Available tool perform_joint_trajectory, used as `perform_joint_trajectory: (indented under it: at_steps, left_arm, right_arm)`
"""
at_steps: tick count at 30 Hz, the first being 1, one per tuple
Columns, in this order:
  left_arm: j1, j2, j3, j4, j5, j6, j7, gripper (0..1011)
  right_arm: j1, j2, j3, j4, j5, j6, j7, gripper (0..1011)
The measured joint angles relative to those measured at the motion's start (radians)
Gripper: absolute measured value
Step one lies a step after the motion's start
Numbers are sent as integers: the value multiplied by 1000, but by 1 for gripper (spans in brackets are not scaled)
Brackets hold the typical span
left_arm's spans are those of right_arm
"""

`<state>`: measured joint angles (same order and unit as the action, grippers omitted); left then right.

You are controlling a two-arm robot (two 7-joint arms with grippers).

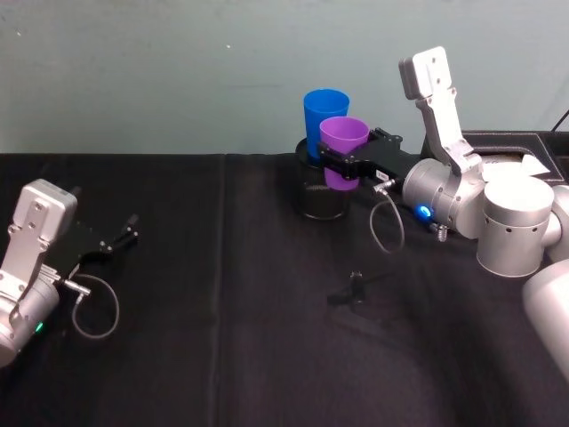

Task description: Pick up one cup with a gripper and tap it against the other cup.

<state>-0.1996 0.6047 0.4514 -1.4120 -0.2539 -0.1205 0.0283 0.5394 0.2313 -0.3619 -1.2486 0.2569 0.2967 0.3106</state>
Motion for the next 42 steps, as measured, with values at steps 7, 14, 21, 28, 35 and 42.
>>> perform_joint_trajectory:
  at_steps: [7,14,21,28,35,42]
  left_arm:
    - [0,0,0,0,0,0,0,1000]
    - [0,0,0,0,0,0,0,1000]
    - [0,0,0,0,0,0,0,1000]
    - [0,0,0,0,0,0,0,1000]
    - [0,0,0,0,0,0,0,1000]
    - [0,0,0,0,0,0,0,1000]
  right_arm:
    - [0,0,0,0,0,0,0,743]
    - [0,0,0,0,0,0,0,743]
    - [0,0,0,0,0,0,0,743]
    - [0,0,0,0,0,0,0,743]
    - [0,0,0,0,0,0,0,743]
    - [0,0,0,0,0,0,0,743]
